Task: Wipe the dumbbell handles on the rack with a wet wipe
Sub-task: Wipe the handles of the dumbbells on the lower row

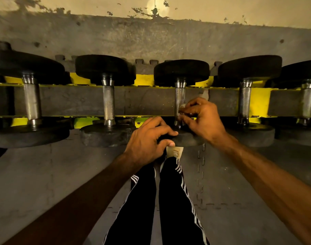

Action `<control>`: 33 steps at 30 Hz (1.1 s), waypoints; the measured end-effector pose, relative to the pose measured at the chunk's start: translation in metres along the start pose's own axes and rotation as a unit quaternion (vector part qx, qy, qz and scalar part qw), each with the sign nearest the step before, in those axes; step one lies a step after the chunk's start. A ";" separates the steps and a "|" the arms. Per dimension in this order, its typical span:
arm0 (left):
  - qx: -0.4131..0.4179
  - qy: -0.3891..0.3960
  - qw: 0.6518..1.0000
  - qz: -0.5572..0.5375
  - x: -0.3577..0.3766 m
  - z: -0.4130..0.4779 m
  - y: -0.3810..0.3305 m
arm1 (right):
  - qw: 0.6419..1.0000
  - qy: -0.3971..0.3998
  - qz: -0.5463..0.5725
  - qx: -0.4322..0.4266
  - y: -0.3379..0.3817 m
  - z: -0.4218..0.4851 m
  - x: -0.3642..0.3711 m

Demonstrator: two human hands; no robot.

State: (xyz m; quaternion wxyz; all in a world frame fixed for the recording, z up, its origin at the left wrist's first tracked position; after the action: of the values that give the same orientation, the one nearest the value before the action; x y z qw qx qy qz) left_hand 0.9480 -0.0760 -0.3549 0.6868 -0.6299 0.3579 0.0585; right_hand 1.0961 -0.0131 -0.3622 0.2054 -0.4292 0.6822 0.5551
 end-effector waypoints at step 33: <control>-0.078 0.038 0.996 -0.022 0.002 0.005 0.008 | 0.982 -0.068 -0.155 -0.084 0.040 0.035 0.013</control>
State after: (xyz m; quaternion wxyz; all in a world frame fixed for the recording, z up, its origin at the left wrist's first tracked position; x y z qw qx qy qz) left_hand 0.9478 -0.0704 -0.3631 0.6227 -0.6910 0.3641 0.0475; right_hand 1.0496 0.0160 -0.3592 0.2983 -0.5061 0.5432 0.5998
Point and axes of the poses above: each hand's wrist, its own z-axis towards the middle knuckle, its own x-axis out of the palm, y = z × x, the point moved 10 cm from there along z, towards the middle knuckle, and after that the axes turned 7 degrees about x, right-handed, at the moved point
